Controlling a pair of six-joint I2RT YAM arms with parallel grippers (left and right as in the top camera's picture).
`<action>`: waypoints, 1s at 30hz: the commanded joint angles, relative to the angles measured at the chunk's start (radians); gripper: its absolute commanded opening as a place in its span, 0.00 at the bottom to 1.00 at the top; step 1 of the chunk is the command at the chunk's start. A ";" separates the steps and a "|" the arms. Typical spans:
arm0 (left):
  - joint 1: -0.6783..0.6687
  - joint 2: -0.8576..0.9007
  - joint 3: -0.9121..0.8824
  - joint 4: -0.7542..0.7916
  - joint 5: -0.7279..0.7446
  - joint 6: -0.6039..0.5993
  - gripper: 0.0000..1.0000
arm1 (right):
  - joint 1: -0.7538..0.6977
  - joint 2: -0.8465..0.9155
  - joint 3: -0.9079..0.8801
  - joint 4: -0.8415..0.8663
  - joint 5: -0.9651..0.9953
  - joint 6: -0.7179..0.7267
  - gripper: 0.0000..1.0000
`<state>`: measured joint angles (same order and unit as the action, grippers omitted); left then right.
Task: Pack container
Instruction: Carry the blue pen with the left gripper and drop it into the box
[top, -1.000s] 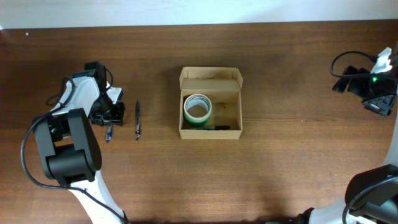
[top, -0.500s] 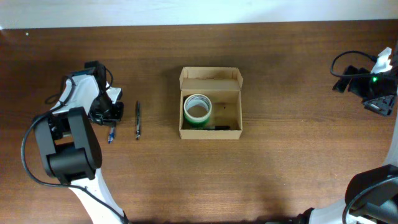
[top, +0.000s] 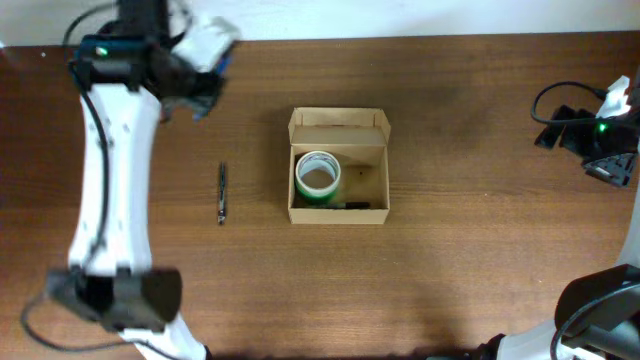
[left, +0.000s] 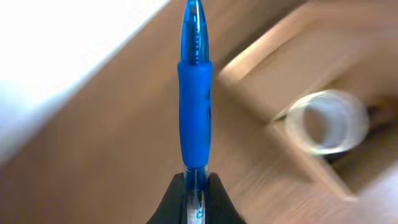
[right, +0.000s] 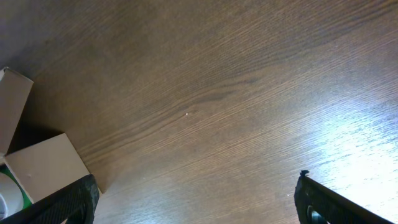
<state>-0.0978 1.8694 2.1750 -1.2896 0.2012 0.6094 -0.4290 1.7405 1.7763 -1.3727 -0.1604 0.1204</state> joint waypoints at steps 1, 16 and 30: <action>-0.183 -0.023 0.013 -0.026 0.083 0.257 0.02 | -0.003 0.005 -0.005 0.000 -0.009 0.001 0.99; -0.488 0.331 0.011 -0.217 -0.082 0.327 0.02 | -0.003 0.005 -0.005 0.000 -0.009 0.001 0.99; -0.487 0.377 -0.044 -0.270 -0.042 0.296 0.02 | -0.003 0.005 -0.005 0.000 -0.009 0.001 0.99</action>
<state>-0.5861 2.2444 2.1735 -1.5593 0.1303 0.9127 -0.4290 1.7405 1.7763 -1.3731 -0.1604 0.1204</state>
